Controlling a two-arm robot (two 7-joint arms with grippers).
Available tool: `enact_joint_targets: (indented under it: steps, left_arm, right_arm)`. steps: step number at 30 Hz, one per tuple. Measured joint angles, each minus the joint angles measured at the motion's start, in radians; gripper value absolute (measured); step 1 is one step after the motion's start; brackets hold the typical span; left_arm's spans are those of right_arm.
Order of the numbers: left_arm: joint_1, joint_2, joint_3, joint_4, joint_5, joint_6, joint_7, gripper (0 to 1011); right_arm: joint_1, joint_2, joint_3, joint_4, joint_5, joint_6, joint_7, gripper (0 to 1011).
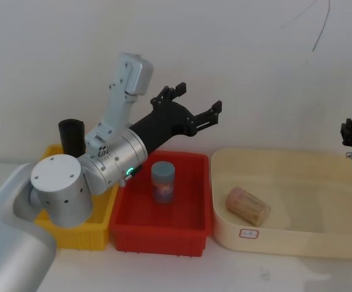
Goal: Pick up the garbage bag with the one hand and transfer it to the other hand.
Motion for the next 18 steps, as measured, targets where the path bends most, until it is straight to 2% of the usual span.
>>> enact_joint_targets:
  steps: [6,7,13,14,18]
  left_arm:
    - [0.0,0.0,0.0,0.0,0.0,0.0,0.0,1000]
    - [0.0,0.0,0.0,0.0,0.0,0.0,0.0,1000]
    - [0.0,0.0,0.0,0.0,0.0,0.0,0.0,1000]
    - [0.0,0.0,0.0,0.0,0.0,0.0,0.0,1000]
    - [0.0,0.0,0.0,0.0,0.0,0.0,0.0,1000]
  right_arm:
    - [0.001,-0.001,-0.002,0.002,-0.002,-0.002,0.006,590]
    - [0.001,-0.001,-0.002,0.002,-0.003,-0.002,0.008,643]
    - [0.001,-0.001,-0.003,0.003,-0.004,-0.003,0.011,780]
    - [0.001,-0.001,-0.003,0.003,-0.004,-0.003,0.012,840]
    - [0.002,-0.001,-0.003,0.003,-0.005,-0.004,0.013,936]
